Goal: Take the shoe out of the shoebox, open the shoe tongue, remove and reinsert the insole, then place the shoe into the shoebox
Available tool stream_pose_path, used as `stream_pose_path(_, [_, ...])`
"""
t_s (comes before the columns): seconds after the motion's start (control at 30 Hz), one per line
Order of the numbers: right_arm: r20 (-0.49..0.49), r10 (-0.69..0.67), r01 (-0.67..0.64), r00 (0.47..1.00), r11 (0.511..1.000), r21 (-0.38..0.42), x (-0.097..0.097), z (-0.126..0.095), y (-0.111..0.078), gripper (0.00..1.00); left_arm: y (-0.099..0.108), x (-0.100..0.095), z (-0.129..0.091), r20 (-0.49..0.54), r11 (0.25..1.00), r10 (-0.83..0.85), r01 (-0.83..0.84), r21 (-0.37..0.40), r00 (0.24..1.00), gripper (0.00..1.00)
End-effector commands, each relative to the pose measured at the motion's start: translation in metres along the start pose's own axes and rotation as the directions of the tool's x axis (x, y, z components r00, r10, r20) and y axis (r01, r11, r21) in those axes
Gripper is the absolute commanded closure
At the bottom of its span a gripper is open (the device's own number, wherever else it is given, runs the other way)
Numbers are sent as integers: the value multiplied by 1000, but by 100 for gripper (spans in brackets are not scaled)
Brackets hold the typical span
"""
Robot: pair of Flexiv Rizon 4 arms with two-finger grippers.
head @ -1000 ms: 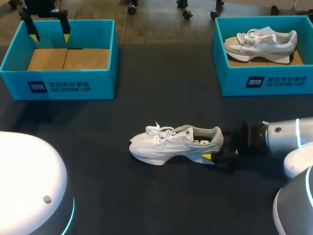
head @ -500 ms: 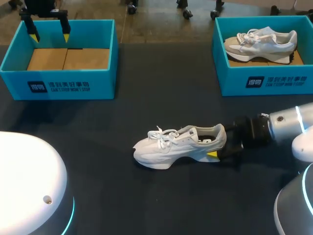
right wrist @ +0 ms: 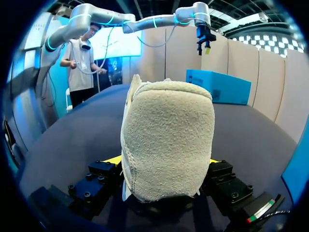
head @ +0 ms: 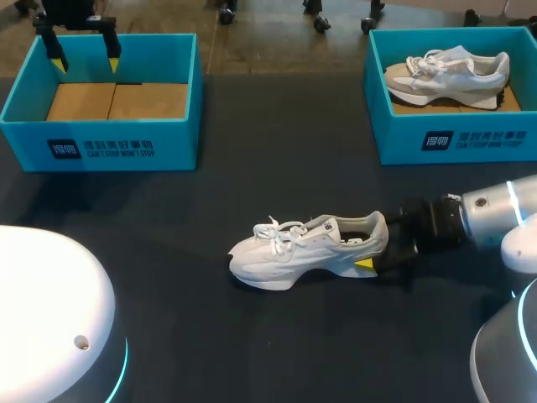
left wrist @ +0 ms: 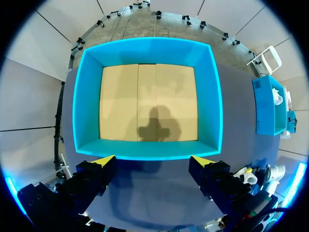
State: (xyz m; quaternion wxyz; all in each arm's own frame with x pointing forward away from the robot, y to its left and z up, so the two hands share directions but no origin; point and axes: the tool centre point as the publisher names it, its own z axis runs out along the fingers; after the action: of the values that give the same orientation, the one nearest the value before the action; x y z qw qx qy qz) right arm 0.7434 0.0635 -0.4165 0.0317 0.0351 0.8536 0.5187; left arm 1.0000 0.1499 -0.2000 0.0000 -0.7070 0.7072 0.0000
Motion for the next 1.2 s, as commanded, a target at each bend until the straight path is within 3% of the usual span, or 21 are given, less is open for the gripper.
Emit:
stream_pose_path(0.03, [1,1,-1,1000,1000,4,-1,4,-4,100,0,0,0,0,1000,0,0,0,1000,0])
stream_pose_path(0.8, [1,1,-1,1000,1000,4,-1,4,-4,100,0,0,0,0,1000,0,0,0,1000,0])
stream_pose_path(0.97, [1,1,-1,1000,1000,4,-1,4,-4,100,25,25,3,-32,998,-41,40,-42,999,0])
stream_pose_path(1.2, [1,1,-1,1000,1000,4,-1,4,-4,100,44,58,4,-53,994,-110,110,-9,993,0])
